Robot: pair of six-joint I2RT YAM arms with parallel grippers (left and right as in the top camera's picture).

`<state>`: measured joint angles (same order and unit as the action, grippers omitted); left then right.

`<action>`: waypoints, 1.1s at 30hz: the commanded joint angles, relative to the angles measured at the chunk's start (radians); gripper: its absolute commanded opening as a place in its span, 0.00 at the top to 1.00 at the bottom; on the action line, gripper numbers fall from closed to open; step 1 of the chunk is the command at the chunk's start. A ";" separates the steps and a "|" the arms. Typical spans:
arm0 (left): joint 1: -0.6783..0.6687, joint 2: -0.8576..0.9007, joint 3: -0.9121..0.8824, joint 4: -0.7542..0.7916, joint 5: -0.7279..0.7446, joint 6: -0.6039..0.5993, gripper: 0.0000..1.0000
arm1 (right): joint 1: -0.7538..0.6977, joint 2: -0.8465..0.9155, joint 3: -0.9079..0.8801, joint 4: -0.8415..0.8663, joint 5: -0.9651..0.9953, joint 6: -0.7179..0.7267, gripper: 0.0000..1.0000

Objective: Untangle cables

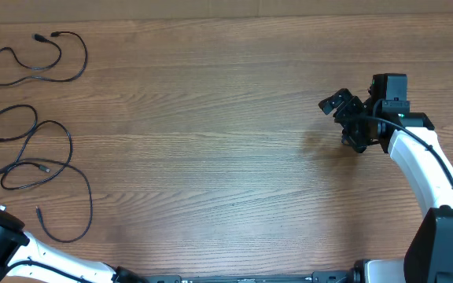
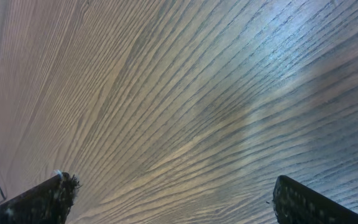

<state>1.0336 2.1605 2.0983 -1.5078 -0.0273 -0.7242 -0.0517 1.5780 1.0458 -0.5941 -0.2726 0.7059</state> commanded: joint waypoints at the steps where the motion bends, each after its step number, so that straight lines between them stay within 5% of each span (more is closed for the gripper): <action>1: -0.024 0.011 -0.022 0.012 0.032 0.085 0.89 | -0.001 0.001 0.022 0.005 0.010 -0.003 0.00; 8: -0.119 0.011 -0.098 0.100 0.234 0.264 0.59 | -0.001 0.001 0.022 0.005 0.010 -0.003 0.00; 10: -0.159 0.011 -0.122 0.133 0.225 0.264 0.63 | -0.001 0.001 0.022 0.005 0.010 -0.003 0.00; 17: -0.309 0.011 -0.209 0.216 0.042 0.021 0.68 | -0.001 0.001 0.022 0.005 0.010 -0.003 0.00; 20: -0.351 0.011 -0.231 0.230 -0.032 -0.073 0.54 | -0.001 0.001 0.022 0.005 0.010 -0.003 0.00; 23: -0.362 0.011 -0.231 0.232 -0.060 -0.108 0.30 | -0.001 0.001 0.022 0.005 0.010 -0.003 0.00; 33: -0.353 0.011 -0.232 0.285 -0.134 -0.110 0.22 | -0.001 0.001 0.022 0.005 0.010 -0.003 0.00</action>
<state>0.6765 2.1605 1.8717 -1.2434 -0.1036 -0.8143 -0.0517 1.5780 1.0458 -0.5938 -0.2726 0.7063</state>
